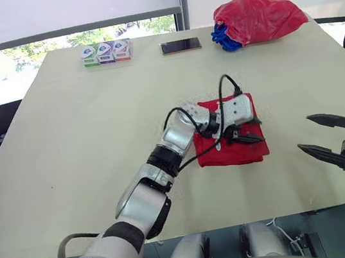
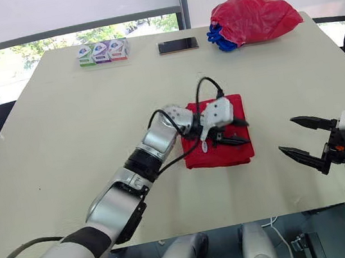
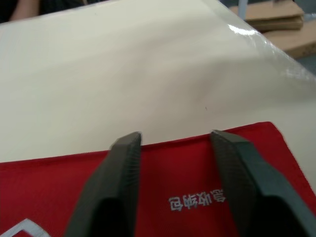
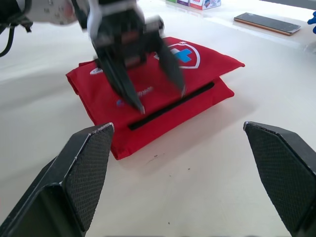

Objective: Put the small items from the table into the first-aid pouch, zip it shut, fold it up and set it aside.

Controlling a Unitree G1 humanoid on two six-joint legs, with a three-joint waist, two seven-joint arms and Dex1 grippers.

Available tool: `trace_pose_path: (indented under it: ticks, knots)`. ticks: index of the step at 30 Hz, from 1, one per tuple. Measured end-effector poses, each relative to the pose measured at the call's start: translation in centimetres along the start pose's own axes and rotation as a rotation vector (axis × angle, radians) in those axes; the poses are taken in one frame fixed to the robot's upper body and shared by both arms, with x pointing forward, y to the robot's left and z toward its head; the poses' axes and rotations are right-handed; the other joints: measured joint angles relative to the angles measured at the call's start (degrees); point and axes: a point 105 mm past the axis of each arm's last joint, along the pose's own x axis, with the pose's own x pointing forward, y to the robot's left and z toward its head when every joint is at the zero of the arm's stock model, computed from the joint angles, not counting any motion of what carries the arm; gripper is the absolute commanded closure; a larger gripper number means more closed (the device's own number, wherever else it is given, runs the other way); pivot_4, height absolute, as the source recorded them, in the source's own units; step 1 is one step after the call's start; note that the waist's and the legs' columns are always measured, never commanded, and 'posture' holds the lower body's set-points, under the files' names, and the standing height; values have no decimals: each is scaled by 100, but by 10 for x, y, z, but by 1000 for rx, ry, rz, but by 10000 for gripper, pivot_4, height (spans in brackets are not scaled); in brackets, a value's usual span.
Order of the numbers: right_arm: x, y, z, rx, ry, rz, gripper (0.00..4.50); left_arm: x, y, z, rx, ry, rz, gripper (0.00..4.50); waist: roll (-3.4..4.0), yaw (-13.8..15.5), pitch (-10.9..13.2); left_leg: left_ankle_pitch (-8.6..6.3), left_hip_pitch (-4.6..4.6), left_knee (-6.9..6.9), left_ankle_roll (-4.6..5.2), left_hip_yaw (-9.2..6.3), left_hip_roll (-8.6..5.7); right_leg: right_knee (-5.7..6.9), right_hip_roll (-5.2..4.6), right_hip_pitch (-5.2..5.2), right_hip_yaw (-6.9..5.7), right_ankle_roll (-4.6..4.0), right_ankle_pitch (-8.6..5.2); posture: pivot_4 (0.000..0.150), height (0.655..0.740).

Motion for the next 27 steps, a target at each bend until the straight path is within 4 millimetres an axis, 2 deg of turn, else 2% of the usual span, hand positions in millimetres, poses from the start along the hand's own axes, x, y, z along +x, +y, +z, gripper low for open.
trace_pose_path:
  ticks: [1,2,3,8,13,16,18,21,26,27]
  knots:
    - [0,0,0,1,1,-1,0,2,0,-2,20,16,-2,40083,0,1,0,0,1,1,0,0,0,0,0,0,0,0,0,1500,7400]
    - [-1,0,-1,3,3,-2,0,3,-1,-5,39,36,-7,43704,1,2,-2,0,4,1,0,0,0,0,0,4,0,1,0,1500,7400]
    - [-1,1,-2,5,4,-3,0,6,-2,-7,59,53,-13,44556,4,3,-4,-1,7,1,1,1,0,0,1,8,-1,2,0,1500,7400]
    - [-4,-1,-2,4,7,-20,0,12,-8,-16,131,91,-35,44556,18,-1,-49,-4,13,2,6,1,-1,0,7,15,-1,4,-1,1500,7400]
    - [-5,0,-3,8,11,-22,0,17,-17,-22,59,44,-41,44556,30,-6,-99,-8,19,3,14,2,-1,-1,13,21,-1,8,-3,1500,7400]
    - [-5,0,-3,4,11,-22,0,15,-16,-20,-4,7,-33,44556,32,-9,-100,-8,19,3,14,1,-1,0,14,21,-1,8,-4,1500,7400]
    - [-5,0,-3,2,14,-22,0,12,-9,-12,-115,-65,-10,44556,31,-13,-94,-8,14,7,14,0,-1,2,16,17,-3,8,-4,1500,7400]
    - [-6,0,-3,1,15,-20,0,1,9,0,-166,-104,30,44556,29,-15,-88,-8,0,18,14,-3,-1,4,17,8,-7,8,-4,1500,7400]
    - [-6,-3,-2,-8,7,-25,0,-27,57,30,-35,-49,171,44556,27,-8,-84,-11,-6,22,18,-3,-8,0,11,7,-7,10,-5,1500,7400]
    - [-6,-4,-2,-8,7,-26,0,-28,58,30,-32,-46,173,44556,28,-8,-85,-12,-4,22,19,-2,-10,1,9,7,-6,13,-6,1500,7400]
